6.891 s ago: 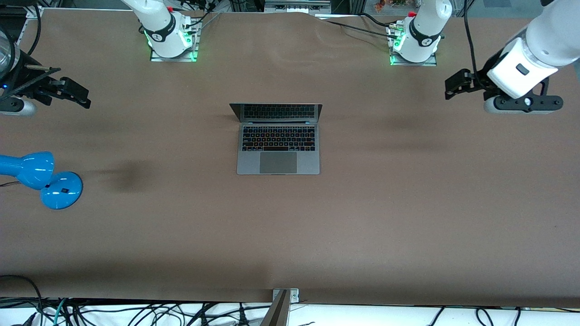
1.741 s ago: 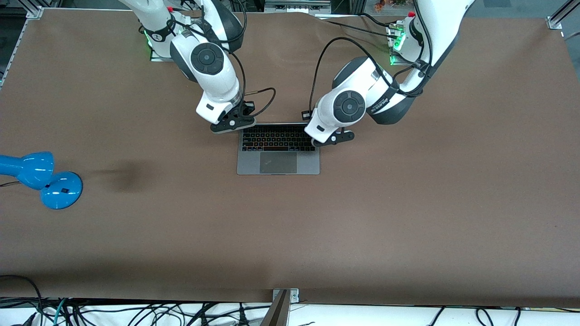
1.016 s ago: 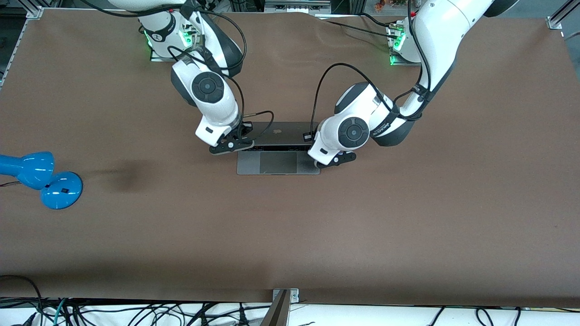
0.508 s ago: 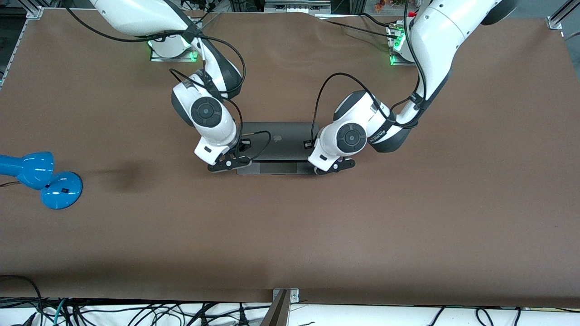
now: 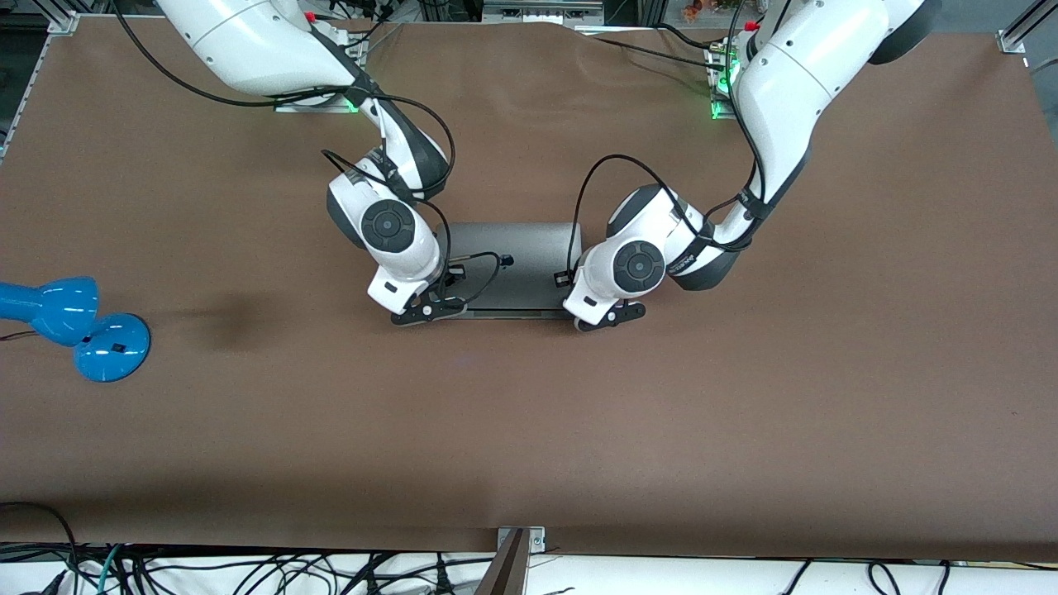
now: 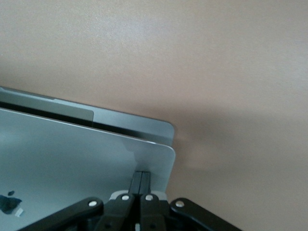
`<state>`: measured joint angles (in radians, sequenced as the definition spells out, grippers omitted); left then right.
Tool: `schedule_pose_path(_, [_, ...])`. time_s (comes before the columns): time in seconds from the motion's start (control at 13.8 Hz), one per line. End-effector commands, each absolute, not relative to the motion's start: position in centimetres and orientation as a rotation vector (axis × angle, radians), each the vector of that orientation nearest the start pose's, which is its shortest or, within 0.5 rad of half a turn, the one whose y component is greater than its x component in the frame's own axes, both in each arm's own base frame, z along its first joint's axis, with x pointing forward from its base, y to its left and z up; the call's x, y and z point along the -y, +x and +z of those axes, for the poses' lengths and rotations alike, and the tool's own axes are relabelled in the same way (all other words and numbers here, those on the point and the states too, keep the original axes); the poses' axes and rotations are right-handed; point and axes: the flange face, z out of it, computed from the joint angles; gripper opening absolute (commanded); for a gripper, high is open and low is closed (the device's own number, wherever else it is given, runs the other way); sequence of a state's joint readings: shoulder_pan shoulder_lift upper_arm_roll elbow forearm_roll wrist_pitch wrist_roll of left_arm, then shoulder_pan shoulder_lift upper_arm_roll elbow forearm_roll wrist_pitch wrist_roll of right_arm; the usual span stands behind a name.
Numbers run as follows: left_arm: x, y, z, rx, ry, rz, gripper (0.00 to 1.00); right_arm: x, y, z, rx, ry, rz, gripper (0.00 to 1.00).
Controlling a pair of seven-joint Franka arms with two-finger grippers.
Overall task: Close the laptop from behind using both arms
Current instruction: 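Push the screen down onto the keyboard with both grippers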
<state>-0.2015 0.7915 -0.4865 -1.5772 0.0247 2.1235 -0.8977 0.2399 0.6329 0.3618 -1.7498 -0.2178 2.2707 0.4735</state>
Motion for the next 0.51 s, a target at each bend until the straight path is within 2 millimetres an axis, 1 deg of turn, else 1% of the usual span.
schedule_pose_path(0.0, [40.7, 55.9, 19.2, 0.465, -3.163, 0.498, 0.00, -35.8, 56.6, 21.3, 0.329, -3.103, 0.102, 0.00])
schedule_pose_path(0.15, [41.0, 56.0, 18.6, 0.468, -3.163, 0.509, 0.00, -35.3, 57.1, 20.5, 0.328, -3.116, 0.093, 0.00])
schedule_pose_path(0.29, [41.0, 56.2, 18.2, 0.474, -3.169, 0.504, 0.00, -35.3, 57.0, 19.2, 0.348, -3.118, 0.091, 0.00])
schedule_pose_path(0.44, [41.0, 56.2, 17.9, 0.478, -3.174, 0.501, 0.00, -35.3, 57.1, 18.9, 0.344, -3.111, 0.082, 0.00])
